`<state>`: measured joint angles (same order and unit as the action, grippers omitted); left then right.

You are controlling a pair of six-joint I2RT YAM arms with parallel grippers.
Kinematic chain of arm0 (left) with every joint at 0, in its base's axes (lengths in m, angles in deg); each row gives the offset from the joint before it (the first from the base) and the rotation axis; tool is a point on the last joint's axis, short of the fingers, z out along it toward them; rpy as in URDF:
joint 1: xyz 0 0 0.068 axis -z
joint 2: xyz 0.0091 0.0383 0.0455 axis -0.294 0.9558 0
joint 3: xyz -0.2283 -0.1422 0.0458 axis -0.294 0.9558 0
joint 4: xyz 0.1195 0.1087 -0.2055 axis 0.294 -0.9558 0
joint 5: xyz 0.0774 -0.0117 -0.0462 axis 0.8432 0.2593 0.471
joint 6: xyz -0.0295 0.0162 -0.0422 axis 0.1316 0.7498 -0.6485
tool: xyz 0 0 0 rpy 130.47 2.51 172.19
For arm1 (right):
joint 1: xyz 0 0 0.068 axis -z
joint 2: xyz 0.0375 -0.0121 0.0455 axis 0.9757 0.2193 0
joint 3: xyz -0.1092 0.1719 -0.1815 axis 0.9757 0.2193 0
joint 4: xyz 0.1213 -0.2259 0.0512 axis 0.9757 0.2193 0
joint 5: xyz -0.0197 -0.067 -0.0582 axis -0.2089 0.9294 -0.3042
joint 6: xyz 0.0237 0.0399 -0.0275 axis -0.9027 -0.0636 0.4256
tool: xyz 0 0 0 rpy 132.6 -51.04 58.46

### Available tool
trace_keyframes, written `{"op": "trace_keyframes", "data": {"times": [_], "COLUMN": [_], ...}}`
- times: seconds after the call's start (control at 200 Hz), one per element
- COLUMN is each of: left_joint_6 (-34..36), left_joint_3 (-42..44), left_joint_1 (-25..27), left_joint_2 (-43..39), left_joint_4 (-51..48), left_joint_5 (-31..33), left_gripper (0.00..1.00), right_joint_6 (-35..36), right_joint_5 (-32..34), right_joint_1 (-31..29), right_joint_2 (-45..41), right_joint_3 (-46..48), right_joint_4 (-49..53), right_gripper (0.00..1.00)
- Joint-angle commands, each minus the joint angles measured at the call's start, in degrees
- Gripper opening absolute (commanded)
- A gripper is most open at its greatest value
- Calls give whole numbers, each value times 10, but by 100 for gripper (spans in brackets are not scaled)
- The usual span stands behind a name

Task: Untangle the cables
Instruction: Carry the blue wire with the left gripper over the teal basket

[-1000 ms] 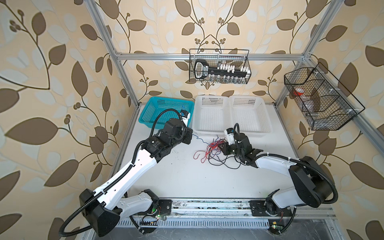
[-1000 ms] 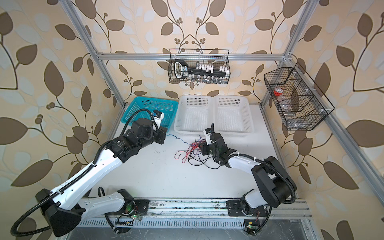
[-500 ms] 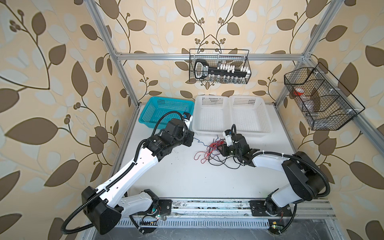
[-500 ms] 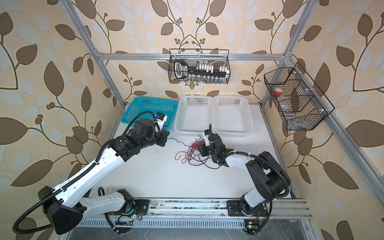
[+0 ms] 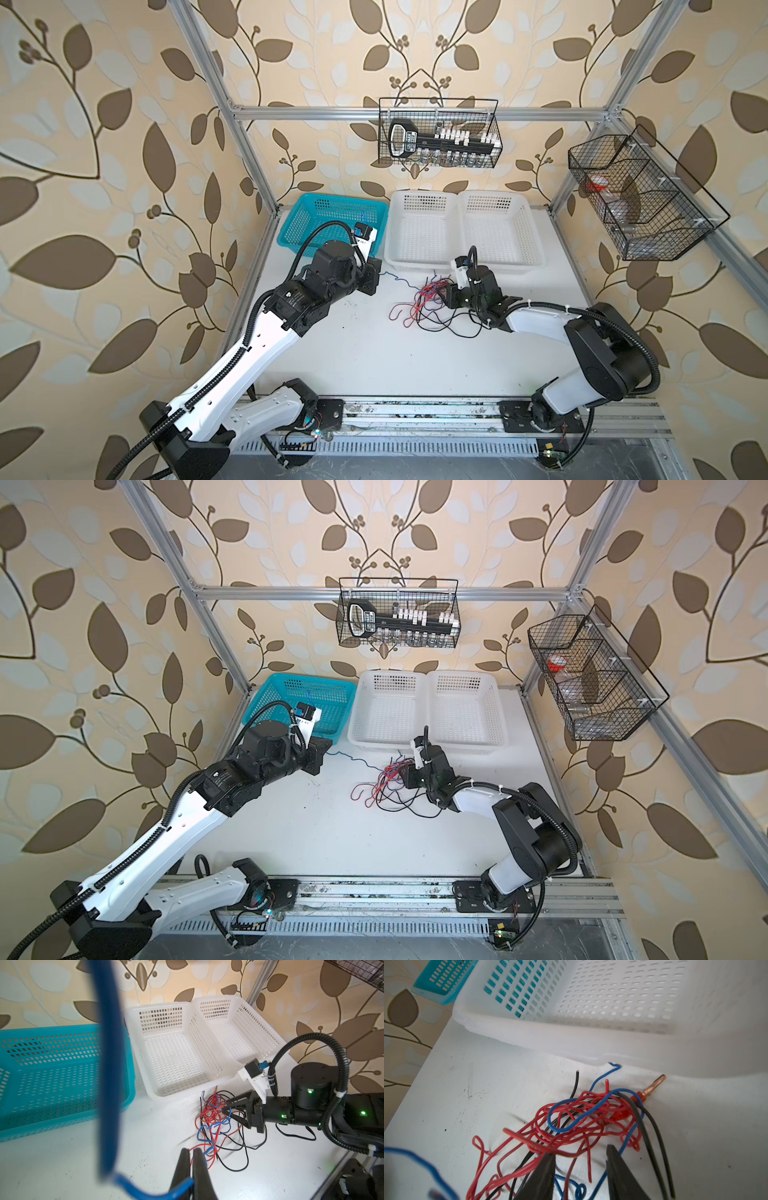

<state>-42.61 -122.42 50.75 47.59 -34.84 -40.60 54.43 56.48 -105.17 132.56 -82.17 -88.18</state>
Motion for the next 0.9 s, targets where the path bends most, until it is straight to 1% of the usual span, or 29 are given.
{"op": "trace_keyframes", "data": {"times": [0.0,0.155,0.215,0.26,0.355,0.51,0.55,0.615,0.7,0.895], "left_joint_6": [-6,-32,-51,-67,-98,-119,-126,-140,-156,-176], "left_joint_3": [-2,-18,-25,-25,-20,-24,-35,-51,-66,-117], "left_joint_1": [-5,-19,-39,-60,-111,-186,-204,-236,-265,-323], "left_joint_2": [-30,-2,15,27,44,77,90,108,130,212], "left_joint_4": [48,52,51,56,80,128,128,134,150,127], "left_joint_5": [89,204,221,222,192,126,103,47,5,-49], "left_gripper": [0,0,0,0,0,0,0,0,0,0], "right_joint_6": [-6,-6,-6,-5,-3,-1,0,1,1,3], "right_joint_5": [7,7,8,9,13,16,16,18,20,16], "right_joint_1": [2,0,-1,-1,-2,-5,-6,-9,-12,-20], "right_joint_2": [-6,-15,-23,-29,-44,-65,-68,-71,-72,-71], "right_joint_3": [14,19,21,23,29,35,35,35,35,28], "right_joint_4": [-10,-8,-6,-4,2,10,13,15,15,22], "right_gripper": [41,41,41,41,42,42,42,43,43,43]}}
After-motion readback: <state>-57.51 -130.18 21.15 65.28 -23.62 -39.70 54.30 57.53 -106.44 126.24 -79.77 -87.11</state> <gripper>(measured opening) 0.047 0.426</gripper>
